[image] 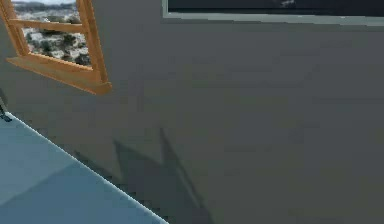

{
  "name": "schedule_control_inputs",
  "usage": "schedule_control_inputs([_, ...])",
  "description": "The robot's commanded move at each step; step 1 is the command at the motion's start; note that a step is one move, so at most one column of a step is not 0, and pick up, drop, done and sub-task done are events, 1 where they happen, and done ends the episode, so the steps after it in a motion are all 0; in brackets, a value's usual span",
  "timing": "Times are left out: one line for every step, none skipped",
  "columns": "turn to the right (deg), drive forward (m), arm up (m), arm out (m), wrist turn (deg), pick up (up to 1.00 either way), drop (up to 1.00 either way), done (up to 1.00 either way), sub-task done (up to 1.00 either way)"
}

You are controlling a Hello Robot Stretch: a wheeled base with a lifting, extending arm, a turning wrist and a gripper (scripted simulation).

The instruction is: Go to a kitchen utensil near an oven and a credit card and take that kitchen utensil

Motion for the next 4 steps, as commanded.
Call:
schedule_control_inputs([-9.0,0.0,0.0,0.0,0.0,0.0,0.0,0.0,0.0])
schedule_control_inputs([0.0,0.4,0.0,0.0,0.0,0.0,0.0,0.0,0.0])
schedule_control_inputs([-45.0,0.0,0.0,0.0,0.0,0.0,0.0,0.0,0.0])
schedule_control_inputs([-15.0,0.0,0.0,0.0,0.0,0.0,0.0,0.0,0.0])
